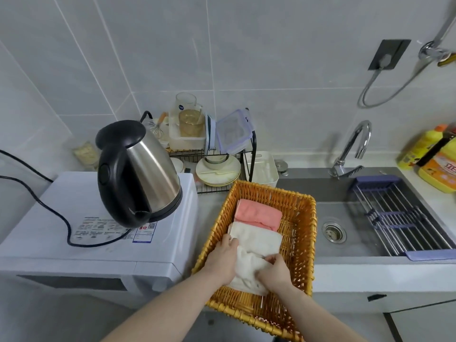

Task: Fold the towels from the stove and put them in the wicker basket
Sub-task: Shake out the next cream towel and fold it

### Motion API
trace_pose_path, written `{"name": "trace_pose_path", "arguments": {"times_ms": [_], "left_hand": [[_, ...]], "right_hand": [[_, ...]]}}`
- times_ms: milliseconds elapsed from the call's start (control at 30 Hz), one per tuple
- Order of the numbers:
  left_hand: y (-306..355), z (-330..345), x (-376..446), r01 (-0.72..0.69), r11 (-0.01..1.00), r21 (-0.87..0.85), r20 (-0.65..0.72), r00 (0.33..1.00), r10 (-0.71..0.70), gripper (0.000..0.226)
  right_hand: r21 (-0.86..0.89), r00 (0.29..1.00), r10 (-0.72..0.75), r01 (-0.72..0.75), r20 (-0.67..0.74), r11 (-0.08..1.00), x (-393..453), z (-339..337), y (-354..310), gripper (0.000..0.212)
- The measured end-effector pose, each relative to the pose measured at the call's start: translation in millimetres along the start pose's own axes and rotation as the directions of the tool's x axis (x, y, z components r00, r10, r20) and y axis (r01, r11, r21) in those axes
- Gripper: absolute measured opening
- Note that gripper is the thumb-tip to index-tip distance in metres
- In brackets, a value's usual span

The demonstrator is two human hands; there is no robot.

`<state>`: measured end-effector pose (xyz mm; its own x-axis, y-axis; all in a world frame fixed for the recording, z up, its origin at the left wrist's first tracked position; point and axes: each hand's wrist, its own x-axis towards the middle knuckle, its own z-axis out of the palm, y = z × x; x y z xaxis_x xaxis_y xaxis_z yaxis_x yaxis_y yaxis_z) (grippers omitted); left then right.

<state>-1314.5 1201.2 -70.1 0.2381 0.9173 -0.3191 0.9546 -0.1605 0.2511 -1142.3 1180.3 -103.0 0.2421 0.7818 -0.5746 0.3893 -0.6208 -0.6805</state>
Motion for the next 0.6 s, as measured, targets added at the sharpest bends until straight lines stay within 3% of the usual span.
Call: {"name": "trace_pose_path", "arguments": {"times_ms": [167,267,400,600], "left_hand": [[13,0,-2,-0.117,0.93,0.348,-0.071,0.986,0.151,0.062],[9,10,-4,-0.132,0.943,0.305,0.018,0.991,0.133,0.061],[4,12,-5,-0.067,0.976,0.209,0.075,0.996,0.052,0.047],[2,8,3,0.044,0.989,0.144,0.241,0.967,-0.078,0.028]], "right_hand": [[-0.006,0.999,0.003,-0.003,-0.037,1.0,8,4,4,0.043],[-0.064,0.996,-0.031,0.026,-0.081,0.998,7,7,4,0.046],[-0.28,0.977,-0.151,0.103,-0.154,0.955,-3,8,9,0.051],[-0.278,0.983,-0.181,0.165,-0.03,0.946,-5,3,19,0.033]]}}
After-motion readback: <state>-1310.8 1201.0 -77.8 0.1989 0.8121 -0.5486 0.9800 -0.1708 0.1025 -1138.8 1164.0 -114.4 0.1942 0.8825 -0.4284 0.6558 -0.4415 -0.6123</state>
